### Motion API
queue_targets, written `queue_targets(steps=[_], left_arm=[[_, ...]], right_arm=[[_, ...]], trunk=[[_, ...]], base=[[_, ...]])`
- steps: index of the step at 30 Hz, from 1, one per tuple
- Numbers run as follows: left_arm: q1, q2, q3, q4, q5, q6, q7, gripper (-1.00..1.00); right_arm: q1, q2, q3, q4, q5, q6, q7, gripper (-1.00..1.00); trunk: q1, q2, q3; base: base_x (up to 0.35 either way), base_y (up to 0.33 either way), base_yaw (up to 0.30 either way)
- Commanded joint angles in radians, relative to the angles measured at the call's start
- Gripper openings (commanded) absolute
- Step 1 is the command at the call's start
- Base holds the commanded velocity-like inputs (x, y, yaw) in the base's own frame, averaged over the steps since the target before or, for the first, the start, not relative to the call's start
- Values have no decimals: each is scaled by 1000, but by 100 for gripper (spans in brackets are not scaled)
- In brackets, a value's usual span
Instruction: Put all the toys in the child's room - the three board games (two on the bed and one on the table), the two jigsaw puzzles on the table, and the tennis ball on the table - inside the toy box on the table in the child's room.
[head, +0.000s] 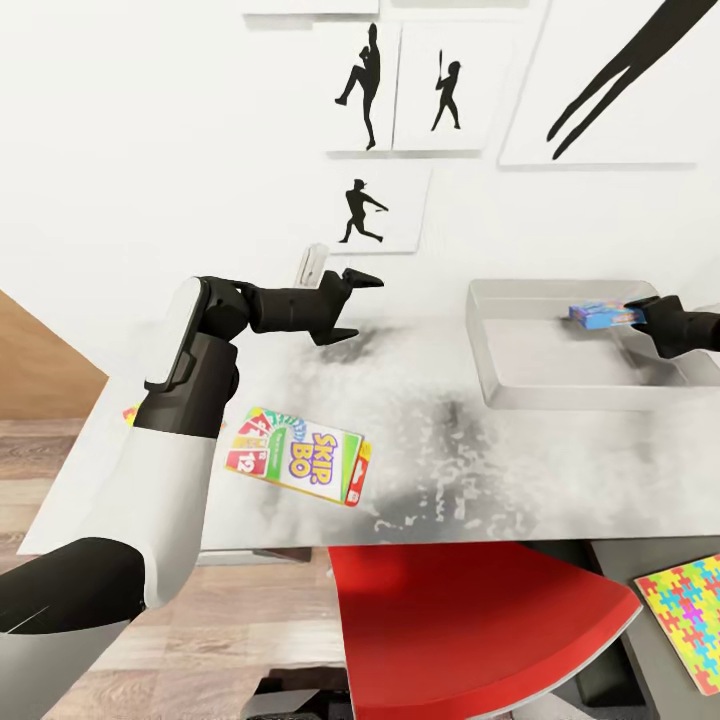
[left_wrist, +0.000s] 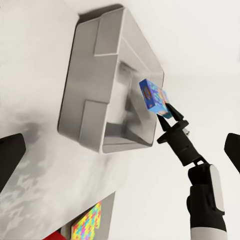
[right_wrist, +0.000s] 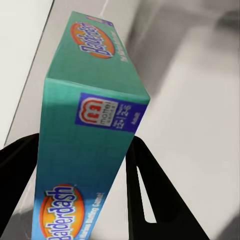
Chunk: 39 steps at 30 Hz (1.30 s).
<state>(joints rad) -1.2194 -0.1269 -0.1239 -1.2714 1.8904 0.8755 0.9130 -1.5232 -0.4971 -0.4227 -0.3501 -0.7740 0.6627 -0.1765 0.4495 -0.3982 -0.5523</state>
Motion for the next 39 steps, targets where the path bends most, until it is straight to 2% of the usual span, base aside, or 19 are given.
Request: queue_targets(steps=[1,16,29,39], left_arm=[[-1,0,-2,0,9,0,10,100],[-2,0,-14,3,10,0,10,100],[-2,0,-14,7,10,0,10,100],[-2,1,-14,8,10,0,10,100]], right_arm=[[-1,0,-4,-1,-12,3,-10,-100],[-2,-8,-6,-1,-11,3,-11,-100],[-2,-2,-5,-1,-11,0,-11,-100],[-2,-9,-6,-1,-11,1,-11,-100]], trunk=[[0,-2,-3],[0,-2,-26],[0,-2,-30],[0,-2,-36]], base=[[0,0,0],[0,0,0],[0,0,0],[0,0,0]])
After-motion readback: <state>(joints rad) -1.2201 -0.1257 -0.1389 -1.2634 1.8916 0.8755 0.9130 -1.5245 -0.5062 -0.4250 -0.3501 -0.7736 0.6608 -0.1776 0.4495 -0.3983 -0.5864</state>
